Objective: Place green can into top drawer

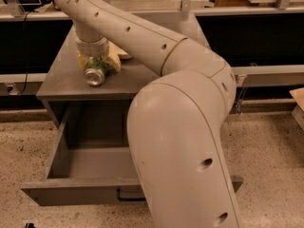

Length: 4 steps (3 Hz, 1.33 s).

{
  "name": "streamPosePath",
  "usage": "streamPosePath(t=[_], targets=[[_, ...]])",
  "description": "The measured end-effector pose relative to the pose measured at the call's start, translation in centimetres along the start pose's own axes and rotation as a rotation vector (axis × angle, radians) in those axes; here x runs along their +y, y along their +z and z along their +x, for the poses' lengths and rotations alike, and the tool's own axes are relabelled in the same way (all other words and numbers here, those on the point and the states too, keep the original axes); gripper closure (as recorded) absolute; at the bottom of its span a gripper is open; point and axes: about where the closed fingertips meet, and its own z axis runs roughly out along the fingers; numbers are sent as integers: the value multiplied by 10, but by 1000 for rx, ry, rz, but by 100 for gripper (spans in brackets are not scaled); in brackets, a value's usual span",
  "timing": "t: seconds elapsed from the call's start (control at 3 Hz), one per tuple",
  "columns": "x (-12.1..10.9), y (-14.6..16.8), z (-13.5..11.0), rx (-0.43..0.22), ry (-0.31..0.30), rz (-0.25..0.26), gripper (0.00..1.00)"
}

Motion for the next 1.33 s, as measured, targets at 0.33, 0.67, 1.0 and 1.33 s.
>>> streamPosePath(t=[0.33,0.67,1.0,1.33], targets=[[14,-16,2,35,38,-17,66],[36,-46,0,85,58,-39,88],[72,-90,-9,173,120,-133,100],[120,-107,-37,180,284,-300,100]])
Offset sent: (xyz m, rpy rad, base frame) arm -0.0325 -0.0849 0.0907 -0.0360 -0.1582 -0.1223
